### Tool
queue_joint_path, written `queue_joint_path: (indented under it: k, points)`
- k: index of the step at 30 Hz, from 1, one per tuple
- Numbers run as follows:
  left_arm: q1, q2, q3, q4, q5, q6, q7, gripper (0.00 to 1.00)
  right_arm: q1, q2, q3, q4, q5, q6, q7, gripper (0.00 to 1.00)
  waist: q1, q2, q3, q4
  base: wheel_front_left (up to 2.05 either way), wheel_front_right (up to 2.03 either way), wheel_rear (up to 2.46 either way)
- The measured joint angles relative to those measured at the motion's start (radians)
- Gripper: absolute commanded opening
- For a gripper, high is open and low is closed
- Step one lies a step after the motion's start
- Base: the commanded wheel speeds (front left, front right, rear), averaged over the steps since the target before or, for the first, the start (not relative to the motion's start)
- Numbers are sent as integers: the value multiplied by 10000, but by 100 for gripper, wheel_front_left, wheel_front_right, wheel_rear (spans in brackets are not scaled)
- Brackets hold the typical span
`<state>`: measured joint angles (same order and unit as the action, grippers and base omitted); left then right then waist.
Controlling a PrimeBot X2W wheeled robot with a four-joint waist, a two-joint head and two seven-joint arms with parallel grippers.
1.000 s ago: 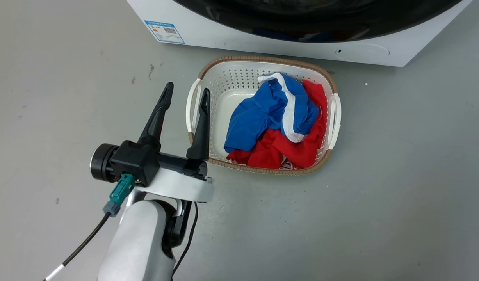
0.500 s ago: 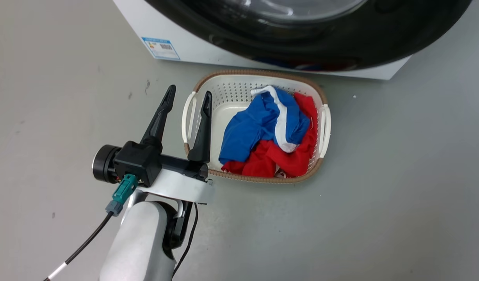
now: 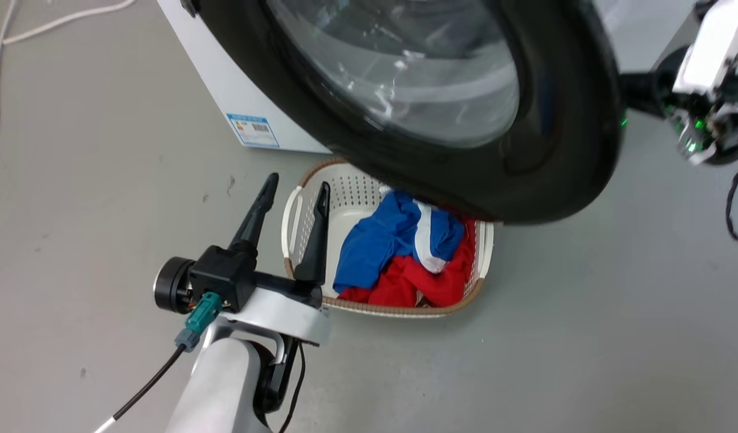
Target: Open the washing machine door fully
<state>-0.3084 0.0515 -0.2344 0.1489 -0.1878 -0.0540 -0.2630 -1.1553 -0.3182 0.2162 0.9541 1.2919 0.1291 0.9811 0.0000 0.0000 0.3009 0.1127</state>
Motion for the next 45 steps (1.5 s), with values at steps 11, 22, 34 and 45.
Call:
queue_joint_path:
  k: [11,22,34,45]
  points:
    - [598,-4,-123,290,-33,-142,0,100,2423,790,146,-2128,378,2,1354,0,0,0,-1019,246,0,0,0]
    - [902,-4,-213,437,-198,-167,0,100,4341,1812,79,-4136,343,4,2025,0,-1,0,-1642,710,0,0,0]
    - [1523,-2,56,671,-194,-255,0,100,6558,2508,-940,-5601,-77,4,953,0,-1,0,-2482,576,0,0,0]
    - [2008,125,364,844,-219,-309,-2,100,8922,2646,-3072,-6706,545,4,-1864,0,-2,0,-3128,-280,0,0,0]
